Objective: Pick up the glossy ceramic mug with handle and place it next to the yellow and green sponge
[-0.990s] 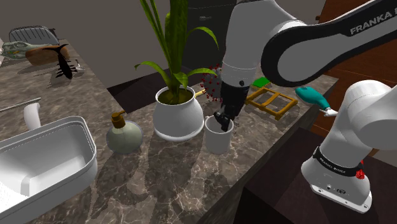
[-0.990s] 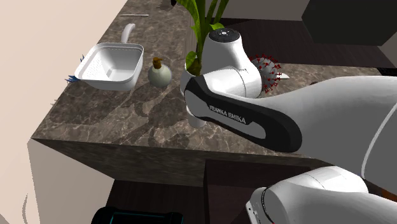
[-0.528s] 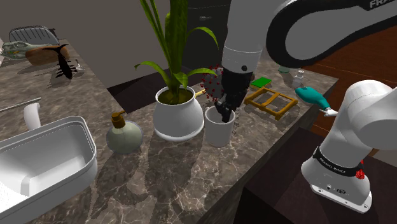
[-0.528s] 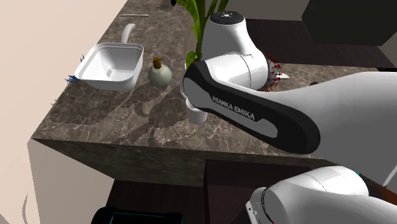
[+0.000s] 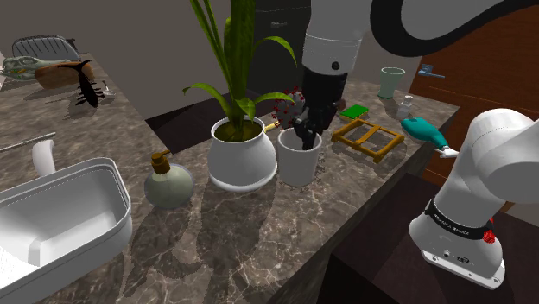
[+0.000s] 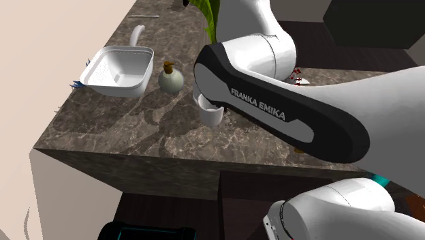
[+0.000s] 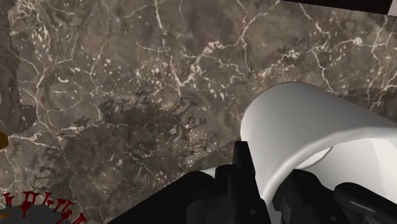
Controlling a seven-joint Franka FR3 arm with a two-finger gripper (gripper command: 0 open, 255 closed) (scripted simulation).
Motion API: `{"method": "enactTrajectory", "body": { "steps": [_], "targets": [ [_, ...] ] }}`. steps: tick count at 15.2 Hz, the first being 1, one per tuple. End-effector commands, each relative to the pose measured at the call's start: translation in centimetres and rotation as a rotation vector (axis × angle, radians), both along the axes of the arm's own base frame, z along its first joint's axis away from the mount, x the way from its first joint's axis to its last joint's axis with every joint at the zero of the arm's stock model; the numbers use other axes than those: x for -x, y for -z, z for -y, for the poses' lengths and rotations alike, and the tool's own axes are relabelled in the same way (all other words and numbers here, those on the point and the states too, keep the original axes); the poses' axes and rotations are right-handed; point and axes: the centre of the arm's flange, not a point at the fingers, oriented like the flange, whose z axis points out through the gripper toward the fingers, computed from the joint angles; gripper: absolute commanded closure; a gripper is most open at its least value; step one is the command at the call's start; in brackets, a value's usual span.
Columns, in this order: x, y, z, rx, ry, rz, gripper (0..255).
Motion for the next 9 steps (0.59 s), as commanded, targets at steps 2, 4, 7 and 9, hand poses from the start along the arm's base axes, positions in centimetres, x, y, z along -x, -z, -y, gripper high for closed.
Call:
{"method": "enactTrajectory", "body": {
  "steps": [2,4,7,9],
  "targets": [
    [0.0,-1.6,0.0,0.0,0.0,0.0,255],
    [0.0,-2.5,0.0,0.0,0.0,0.0,255],
    [-0.2,-2.5,3.9,0.0,0.0,0.0,255],
    [-0.3,-2.5,6.6,0.0,0.0,0.0,255]
  ]
}}
